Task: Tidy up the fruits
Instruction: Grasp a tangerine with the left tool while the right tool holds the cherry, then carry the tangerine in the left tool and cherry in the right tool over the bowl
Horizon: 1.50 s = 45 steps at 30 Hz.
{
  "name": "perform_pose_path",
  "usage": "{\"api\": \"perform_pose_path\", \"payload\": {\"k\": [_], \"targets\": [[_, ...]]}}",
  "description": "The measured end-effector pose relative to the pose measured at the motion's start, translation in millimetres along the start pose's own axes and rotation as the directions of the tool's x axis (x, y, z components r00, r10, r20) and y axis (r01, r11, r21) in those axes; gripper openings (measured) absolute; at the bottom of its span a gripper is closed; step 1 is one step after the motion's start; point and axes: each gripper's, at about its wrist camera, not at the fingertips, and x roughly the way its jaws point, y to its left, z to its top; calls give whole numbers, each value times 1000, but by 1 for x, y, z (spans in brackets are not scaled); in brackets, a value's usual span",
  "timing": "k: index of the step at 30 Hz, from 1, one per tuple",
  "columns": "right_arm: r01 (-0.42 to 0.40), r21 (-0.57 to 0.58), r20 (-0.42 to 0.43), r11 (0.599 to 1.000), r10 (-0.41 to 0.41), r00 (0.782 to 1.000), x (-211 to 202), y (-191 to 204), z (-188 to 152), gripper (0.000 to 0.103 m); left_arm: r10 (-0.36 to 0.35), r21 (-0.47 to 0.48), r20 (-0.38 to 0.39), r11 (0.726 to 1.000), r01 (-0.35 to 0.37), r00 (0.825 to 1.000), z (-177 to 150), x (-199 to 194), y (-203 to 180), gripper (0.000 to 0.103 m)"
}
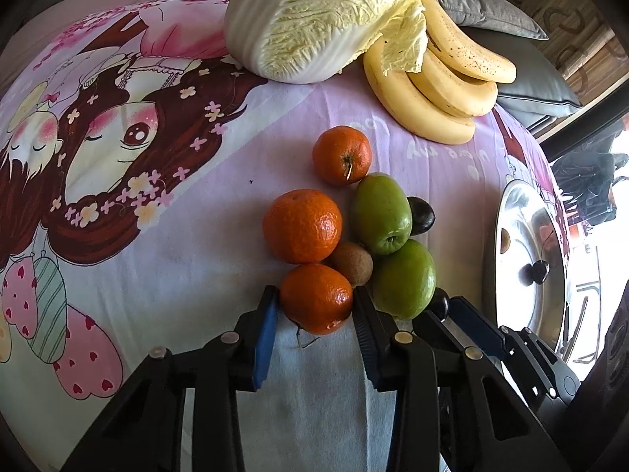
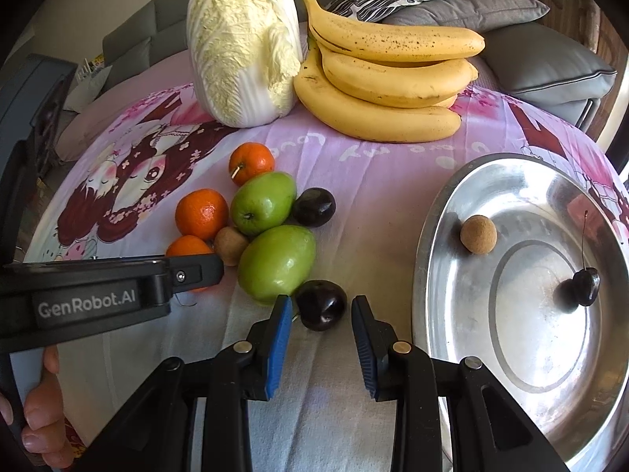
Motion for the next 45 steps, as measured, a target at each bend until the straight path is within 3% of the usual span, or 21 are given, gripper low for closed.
{"api": "perform_pose_path", "payload": {"k": [5, 7, 20, 45], "targets": [[3, -5, -5, 1000, -3, 1000, 3, 1, 0, 34, -4, -3, -1, 1000, 4, 1000, -2, -4, 3, 39], [-2, -6, -3, 1000, 2, 1000, 3, 1, 0, 29, -4, -4, -1, 1000, 4, 1000, -2, -5, 3, 39], [-31, 12, 27, 999, 31, 999, -10, -2, -1, 28, -2, -11, 10, 1000, 2, 1000, -1, -9, 4, 39], [-73, 43, 109, 996, 68, 992, -40, -10, 2, 28, 3, 38, 114, 999, -7, 994, -4, -46, -13, 39]]}}
